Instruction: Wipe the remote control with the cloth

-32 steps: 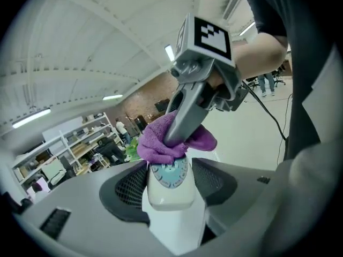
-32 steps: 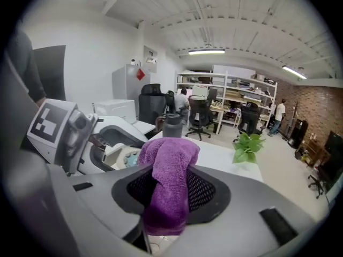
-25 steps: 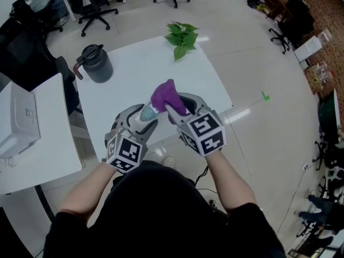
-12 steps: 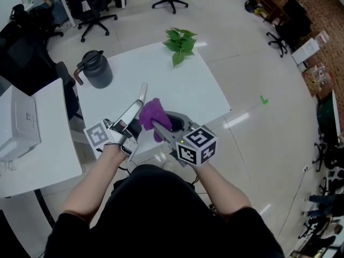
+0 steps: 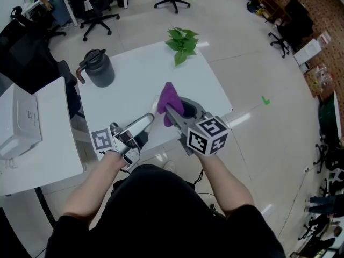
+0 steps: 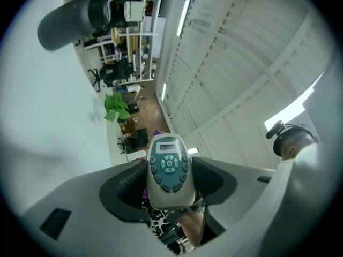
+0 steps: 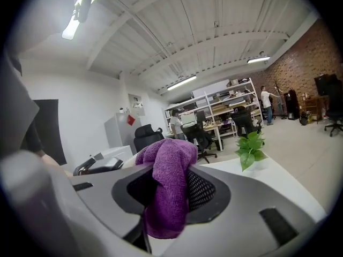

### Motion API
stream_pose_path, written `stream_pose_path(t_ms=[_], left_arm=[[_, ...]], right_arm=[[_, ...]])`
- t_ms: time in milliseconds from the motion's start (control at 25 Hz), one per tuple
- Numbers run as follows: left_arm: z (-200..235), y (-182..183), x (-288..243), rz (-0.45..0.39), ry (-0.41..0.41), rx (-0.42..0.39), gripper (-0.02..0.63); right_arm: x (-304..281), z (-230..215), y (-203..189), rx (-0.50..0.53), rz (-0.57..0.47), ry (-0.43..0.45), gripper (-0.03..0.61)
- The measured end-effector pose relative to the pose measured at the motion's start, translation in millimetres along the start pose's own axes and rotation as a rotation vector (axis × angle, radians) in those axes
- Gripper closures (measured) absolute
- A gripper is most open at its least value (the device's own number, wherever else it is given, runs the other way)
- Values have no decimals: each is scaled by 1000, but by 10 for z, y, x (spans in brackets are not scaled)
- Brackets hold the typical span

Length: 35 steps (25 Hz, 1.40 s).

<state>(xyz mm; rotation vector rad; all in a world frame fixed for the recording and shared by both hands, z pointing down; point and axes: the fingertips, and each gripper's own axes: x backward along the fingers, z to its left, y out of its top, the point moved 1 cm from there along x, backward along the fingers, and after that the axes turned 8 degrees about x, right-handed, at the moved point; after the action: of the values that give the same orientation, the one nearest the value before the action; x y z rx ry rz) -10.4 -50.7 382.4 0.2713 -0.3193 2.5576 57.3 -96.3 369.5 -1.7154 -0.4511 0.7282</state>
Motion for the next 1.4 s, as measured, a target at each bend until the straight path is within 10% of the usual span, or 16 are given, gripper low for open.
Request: stream_pose_path(t_ms=[400,840,1160,1400], left_arm=[[-66,421,81,-139,-8,-15,360],[54,-54,53,38,89,-100,360],[1082,351,719,-25,863,-667,360],[1970,430,1158,3,1174,-731,360]], right_arm=[[-46,706,-310,83,84,250,428],[80,30,-40,74,20,-14,428],[181,-150,-506,200,184,-141,428],[116,12,-903,219,297,-77,428]])
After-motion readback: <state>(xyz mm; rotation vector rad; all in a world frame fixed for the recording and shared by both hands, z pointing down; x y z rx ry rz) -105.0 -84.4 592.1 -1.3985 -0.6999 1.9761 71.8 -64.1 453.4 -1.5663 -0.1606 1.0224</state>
